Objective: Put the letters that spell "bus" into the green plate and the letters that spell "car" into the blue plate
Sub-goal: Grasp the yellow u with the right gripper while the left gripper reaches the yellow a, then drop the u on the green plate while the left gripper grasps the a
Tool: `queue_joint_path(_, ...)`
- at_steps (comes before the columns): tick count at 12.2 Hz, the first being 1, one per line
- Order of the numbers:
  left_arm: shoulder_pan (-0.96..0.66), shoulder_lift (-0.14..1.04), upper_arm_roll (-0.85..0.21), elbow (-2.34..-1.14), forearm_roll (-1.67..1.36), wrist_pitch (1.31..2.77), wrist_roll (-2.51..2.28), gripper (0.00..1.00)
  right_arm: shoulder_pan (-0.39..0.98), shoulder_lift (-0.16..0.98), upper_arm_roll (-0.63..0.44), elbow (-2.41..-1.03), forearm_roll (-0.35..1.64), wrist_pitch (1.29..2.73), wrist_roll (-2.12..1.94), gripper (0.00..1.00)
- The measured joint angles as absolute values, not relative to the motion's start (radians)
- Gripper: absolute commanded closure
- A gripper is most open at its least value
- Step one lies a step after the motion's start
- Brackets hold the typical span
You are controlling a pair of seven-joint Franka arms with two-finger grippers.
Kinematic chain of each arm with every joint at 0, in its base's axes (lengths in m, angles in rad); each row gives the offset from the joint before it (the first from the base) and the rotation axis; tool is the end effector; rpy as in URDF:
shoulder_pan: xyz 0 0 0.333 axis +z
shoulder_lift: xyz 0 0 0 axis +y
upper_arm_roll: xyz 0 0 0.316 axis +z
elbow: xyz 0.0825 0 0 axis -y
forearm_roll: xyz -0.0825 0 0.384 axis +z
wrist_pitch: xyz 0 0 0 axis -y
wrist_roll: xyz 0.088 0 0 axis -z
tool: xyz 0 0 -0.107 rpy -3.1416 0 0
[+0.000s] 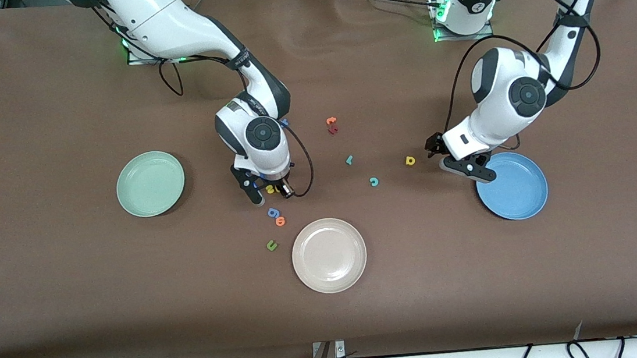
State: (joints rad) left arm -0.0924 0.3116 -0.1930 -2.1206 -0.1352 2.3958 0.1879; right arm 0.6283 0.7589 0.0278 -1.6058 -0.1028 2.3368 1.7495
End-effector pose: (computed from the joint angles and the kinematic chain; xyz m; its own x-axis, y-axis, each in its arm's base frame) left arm 0.5495 -0.1612 0.2641 0.9340 -0.3571 -0.0130 -0.3512 -0.9240 0.1516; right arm 0.5495 0.4180 0.1803 0.5158 -0.8548 0.0572 -0.8566 -0.5156 0.0190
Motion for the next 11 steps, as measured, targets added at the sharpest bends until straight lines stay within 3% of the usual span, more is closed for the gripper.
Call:
queue_joint_path(4, -0.128, 0.35, -0.19, -2.12, -0.135, 2.418, 0.156, 0.05, 0.627, 0.775, 0.026, -1.59, -0.098, 2.342, 1.751, 0.58)
queue_joint_path(7, -0.218, 0.4, -0.165, -2.122, -0.135, 2.505, 0.073, 0.02, 0.627, 0.78, 0.026, -1.58, -0.095, 2.335, 1.751, 0.79)
queue_joint_path(11, -0.249, 0.461, -0.153, -2.123, -0.135, 2.591, 0.059, 0.01, 0.627, 0.784, 0.027, -1.565, -0.093, 2.33, 1.751, 0.86)
